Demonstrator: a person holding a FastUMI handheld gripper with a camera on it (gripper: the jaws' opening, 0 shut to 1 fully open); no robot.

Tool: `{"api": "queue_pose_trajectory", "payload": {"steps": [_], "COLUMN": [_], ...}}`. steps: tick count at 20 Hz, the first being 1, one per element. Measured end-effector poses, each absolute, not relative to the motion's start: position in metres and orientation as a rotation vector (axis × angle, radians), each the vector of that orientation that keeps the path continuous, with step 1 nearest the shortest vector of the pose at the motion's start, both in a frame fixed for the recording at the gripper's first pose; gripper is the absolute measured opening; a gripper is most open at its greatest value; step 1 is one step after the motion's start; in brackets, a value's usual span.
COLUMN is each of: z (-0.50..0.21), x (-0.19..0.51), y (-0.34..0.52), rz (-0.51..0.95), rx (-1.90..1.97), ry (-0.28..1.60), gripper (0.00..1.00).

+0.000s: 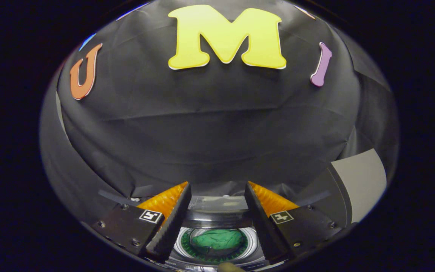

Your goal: Put the clothes into the washing machine and then close the washing machine lid.

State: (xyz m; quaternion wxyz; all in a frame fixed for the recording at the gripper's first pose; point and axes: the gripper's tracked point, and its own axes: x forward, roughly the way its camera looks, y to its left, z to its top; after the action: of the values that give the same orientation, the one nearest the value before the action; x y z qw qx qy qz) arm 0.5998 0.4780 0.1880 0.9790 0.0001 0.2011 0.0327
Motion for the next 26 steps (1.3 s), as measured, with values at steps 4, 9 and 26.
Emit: {"api": "queue_pose_trajectory", "payload": {"steps": [4, 9, 26], "z": [0.181, 0.173, 0.095], "x": [0.587, 0.570, 0.498], "y": [0.477, 0.476, 0.466], "rz": [0.078, 0.093, 0.140], "rx": [0.009, 0.006, 0.012], "ry": [0.415, 0.414, 0.534], "gripper": [0.90, 0.89, 0.91]}}
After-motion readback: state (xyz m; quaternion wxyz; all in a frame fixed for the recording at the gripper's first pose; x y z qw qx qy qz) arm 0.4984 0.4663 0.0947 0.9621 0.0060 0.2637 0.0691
